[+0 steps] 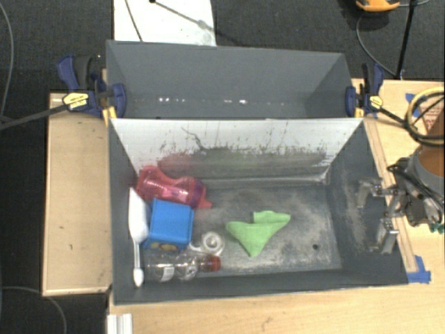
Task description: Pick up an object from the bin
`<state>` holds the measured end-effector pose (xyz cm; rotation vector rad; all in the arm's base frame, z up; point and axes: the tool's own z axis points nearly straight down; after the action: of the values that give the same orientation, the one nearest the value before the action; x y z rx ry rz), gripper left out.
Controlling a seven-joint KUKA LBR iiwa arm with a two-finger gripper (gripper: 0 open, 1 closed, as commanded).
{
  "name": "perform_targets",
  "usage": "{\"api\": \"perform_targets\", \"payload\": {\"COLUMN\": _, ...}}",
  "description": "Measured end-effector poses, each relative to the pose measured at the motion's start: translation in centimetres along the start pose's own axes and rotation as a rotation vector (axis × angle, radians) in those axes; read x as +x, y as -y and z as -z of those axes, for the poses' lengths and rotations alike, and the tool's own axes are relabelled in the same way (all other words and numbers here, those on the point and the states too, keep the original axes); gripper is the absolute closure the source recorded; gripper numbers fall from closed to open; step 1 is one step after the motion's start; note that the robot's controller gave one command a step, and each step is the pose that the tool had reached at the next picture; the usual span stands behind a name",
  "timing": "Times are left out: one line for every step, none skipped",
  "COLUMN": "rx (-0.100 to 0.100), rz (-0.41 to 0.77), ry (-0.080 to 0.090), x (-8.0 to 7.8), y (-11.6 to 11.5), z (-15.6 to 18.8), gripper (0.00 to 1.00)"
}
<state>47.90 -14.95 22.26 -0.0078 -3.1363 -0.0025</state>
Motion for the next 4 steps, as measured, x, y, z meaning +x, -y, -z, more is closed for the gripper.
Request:
{"api": "perform_targets", "payload": {"rx": 0.002, "rz": 0.007, "ry": 0.008, "x": -0.2, "y": -0.1, "z": 0.5, "gripper": 0.0}}
{"api": "perform_targets", "payload": {"rx": 0.003, "rz": 0.145, "ry": 0.01, "x": -0.4, "y": -3.8, "z": -4.7, "gripper": 0.0}}
{"api": "perform_targets", "payload": {"rx": 0.001, "rz": 0.087, "ry": 0.008, "x": -1.5, "y": -12.1, "z": -5.9, "gripper": 0.0}}
{"api": "perform_targets", "payload": {"rx": 0.002, "rz": 0.353, "ry": 0.01, "x": -2.6, "y": -14.8, "z": -6.1, "gripper": 0.0}}
